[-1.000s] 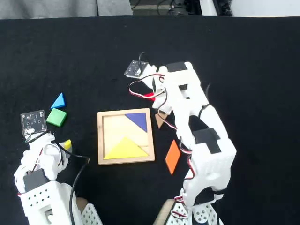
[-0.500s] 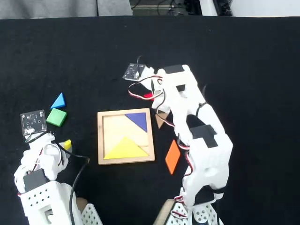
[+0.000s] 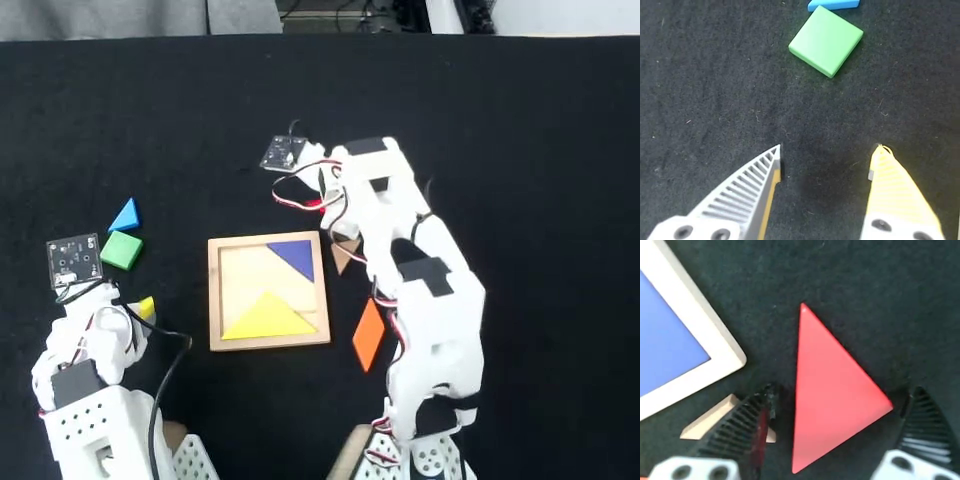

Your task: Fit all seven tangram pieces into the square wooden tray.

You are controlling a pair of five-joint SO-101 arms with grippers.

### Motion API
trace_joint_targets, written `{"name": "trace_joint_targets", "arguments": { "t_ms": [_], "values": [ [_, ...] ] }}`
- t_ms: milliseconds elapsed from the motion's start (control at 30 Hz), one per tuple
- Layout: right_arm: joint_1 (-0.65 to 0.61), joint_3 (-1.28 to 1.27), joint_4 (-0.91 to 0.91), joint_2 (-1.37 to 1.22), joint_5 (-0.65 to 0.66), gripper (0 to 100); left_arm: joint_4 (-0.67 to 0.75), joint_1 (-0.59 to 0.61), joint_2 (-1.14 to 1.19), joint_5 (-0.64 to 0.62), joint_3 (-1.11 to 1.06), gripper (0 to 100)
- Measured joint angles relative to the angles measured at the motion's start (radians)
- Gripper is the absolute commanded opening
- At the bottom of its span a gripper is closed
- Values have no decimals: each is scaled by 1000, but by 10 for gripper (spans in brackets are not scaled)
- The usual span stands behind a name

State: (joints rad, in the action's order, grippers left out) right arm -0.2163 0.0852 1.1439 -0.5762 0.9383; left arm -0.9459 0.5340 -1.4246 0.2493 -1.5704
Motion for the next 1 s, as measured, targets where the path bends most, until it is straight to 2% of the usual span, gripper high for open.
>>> {"name": "trace_joint_targets", "arguments": {
  "t_ms": [367,700,900,1000],
  "values": [
    [18,81,48,-58,-2,382,0,0,0,0,0,281],
    [18,81,54,-58,-75,378,0,0,0,0,0,281],
    [18,81,54,-58,-78,218,0,0,0,0,0,281],
    [18,83,54,-58,-78,205,0,0,0,0,0,281]
  ]
}}
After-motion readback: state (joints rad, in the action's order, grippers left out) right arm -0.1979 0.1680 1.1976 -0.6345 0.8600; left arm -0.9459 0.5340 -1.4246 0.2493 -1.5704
